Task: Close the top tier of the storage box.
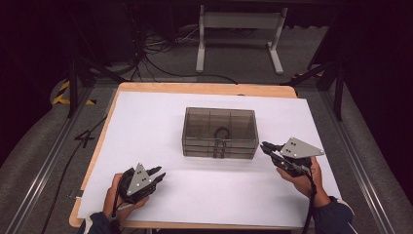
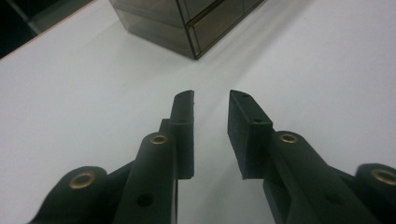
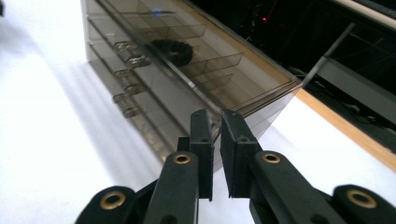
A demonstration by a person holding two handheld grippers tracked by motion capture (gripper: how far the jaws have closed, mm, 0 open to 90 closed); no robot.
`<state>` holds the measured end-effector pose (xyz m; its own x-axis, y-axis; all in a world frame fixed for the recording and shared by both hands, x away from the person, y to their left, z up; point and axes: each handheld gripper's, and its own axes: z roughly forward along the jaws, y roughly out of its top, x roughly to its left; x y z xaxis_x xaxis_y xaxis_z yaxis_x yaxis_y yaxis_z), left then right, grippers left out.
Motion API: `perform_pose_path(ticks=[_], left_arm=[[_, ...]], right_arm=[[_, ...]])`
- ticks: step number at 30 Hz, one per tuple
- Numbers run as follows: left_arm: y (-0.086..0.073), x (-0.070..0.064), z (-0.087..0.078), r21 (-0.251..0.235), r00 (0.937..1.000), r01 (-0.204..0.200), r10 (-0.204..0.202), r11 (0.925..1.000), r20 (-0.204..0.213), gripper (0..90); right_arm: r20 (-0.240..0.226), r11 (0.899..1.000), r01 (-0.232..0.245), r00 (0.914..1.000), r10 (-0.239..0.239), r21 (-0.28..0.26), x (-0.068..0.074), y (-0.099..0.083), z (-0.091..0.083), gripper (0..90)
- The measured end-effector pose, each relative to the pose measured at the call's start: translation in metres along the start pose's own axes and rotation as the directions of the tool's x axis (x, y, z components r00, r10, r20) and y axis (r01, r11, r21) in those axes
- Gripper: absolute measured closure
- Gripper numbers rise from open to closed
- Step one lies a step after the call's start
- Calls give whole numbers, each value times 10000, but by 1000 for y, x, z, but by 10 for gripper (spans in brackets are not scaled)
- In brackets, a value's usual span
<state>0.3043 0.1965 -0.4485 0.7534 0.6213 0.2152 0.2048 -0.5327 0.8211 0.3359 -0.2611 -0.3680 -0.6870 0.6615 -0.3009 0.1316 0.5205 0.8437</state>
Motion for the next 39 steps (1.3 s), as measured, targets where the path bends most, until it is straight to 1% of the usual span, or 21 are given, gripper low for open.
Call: perform_pose_path(ticks=[1, 3, 5, 6, 11, 13, 15, 16, 18, 19, 21, 24, 25, 28, 29, 31, 33, 35, 36, 39], left_arm=[[-2, 1, -2, 61, 10000, -13, 13, 10000, -41, 716], [-5, 2, -5, 98, 10000, 29, -28, 9999, -89, 711], [-8, 4, -9, 126, 9998, 52, -49, 9999, -188, 705], [-10, 5, -11, 115, 9997, 151, -149, 9998, -193, 700], [-19, 10, -20, 249, 9993, 248, -241, 9994, -290, 680], [-23, 12, -23, 267, 9988, 343, -333, 9991, -370, 673], [-27, 14, -26, 344, 9987, 394, -382, 9986, -343, 665], [-28, 15, -27, 334, 9985, 387, -374, 9987, -395, 662], [-31, 16, -30, 335, 9983, 483, -472, 9983, -331, 655], [-32, 16, -31, 377, 9980, 522, -509, 9979, -364, 652], [-36, 18, -33, 513, 9980, 437, -413, 9977, -470, 641], [-41, 21, -36, 525, 9968, 622, -595, 9967, -527, 641], [-42, 22, -37, 586, 9967, 622, -589, 9963, -555, 639], [-47, 25, -39, 681, 9954, 681, -631, 9954, -724, 621], [-48, 26, -41, 707, 9944, 770, -714, 9945, -783, 612], [-50, 28, -44, 629, 9932, 863, -809, 9943, -839, 595], [-52, 29, -46, 661, 9927, 924, -867, 9935, -835, 581], [-54, 30, -49, 492, 9921, 1000, -958, 9938, -816, 562], [-55, 30, -49, 484, 9919, 1046, -1006, 9933, -779, 559], [-56, 30, -50, 394, 9915, 1113, -1082, 9930, -717, 523]], right_arm=[[-26, 10000, -24, 10000, 24, 59, 1, -2, -1, 827], [-122, 9998, 83, 9999, -81, 152, 3, -6, -4, 816], [-88, 9997, 87, 9999, -85, 222, 5, -9, -6, 808], [-101, 9997, 50, 9999, -47, 240, 6, -11, -8, 802], [-20, 9995, -43, 10000, 43, 304, 7, -20, -14, 781], [-21, 9994, -86, 10000, 87, 345, 8, -24, -16, 763], [-111, 9994, -65, 9999, 69, 339, 8, -29, -17, 754], [-103, 9992, -100, 9999, 104, 389, 7, -31, -17, 751], [-128, 9986, -153, 9998, 160, 501, 7, -36, -18, 747], [-126, 9986, -152, 9998, 159, 511, 7, -37, -19, 746], [-97, 9984, -192, 9998, 197, 540, 7, -41, -21, 736], [-64, 9975, -321, 9994, 326, 625, 6, -48, -25, 719], [-48, 9973, -331, 9994, 335, 659, 6, -51, -26, 714], [28, 9959, -386, 9993, 385, 822, 7, -60, -28, 691], [127, 9953, -421, 9991, 411, 872, 7, -63, -30, 691], [198, 9935, -573, 9983, 556, 986, 6, -70, -32, 666], [306, 9918, -729, 9971, 700, 1045, 6, -75, -35, 658], [300, 9916, -797, 9966, 770, 1015, 5, -81, -38, 642], [331, 9911, -858, 9960, 828, 1015, 5, -84, -41, 633], [222, 9905, -976, 9951, 959, 966, 5, -92, -46, 589]])
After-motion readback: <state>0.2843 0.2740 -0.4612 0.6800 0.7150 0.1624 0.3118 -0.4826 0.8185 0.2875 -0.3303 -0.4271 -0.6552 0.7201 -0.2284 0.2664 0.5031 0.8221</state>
